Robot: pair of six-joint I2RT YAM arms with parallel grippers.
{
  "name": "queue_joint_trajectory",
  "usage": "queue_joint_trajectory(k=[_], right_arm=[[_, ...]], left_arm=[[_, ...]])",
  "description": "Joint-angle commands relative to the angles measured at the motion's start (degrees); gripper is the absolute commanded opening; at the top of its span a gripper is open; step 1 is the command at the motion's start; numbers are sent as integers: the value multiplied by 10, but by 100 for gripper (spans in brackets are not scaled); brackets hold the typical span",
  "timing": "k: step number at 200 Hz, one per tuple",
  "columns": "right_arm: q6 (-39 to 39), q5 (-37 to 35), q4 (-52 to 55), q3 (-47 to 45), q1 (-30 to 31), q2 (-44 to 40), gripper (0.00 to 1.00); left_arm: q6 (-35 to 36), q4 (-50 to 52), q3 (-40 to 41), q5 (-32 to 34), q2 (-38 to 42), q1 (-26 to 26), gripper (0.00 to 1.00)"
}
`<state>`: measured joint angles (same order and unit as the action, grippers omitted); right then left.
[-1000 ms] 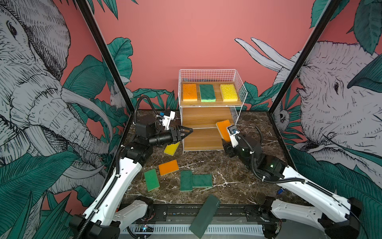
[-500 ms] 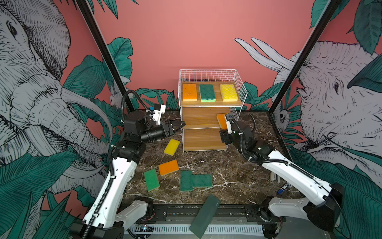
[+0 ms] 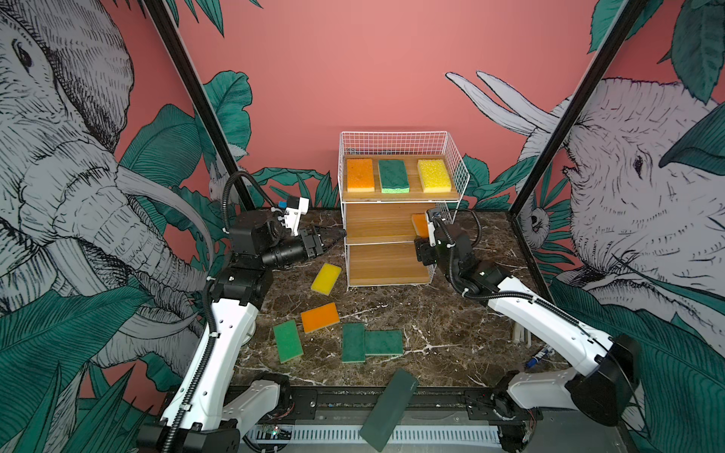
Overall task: Arrange cleaning sponges on a shelf
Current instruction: Place the cleaning sponge at the shelf.
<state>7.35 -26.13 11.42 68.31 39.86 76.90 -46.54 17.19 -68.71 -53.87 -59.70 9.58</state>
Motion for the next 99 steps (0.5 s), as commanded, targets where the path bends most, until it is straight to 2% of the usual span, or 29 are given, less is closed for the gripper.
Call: queue_joint_trajectory(k=[1,99], right_arm=[[4,-7,-29,16,-6,11,76],[-13,-6,-70,22,-14,34,77]], left_arm=[[-3,-21,8,-12,7,-5,58],[-9,-29,15,-9,7,-8,57]])
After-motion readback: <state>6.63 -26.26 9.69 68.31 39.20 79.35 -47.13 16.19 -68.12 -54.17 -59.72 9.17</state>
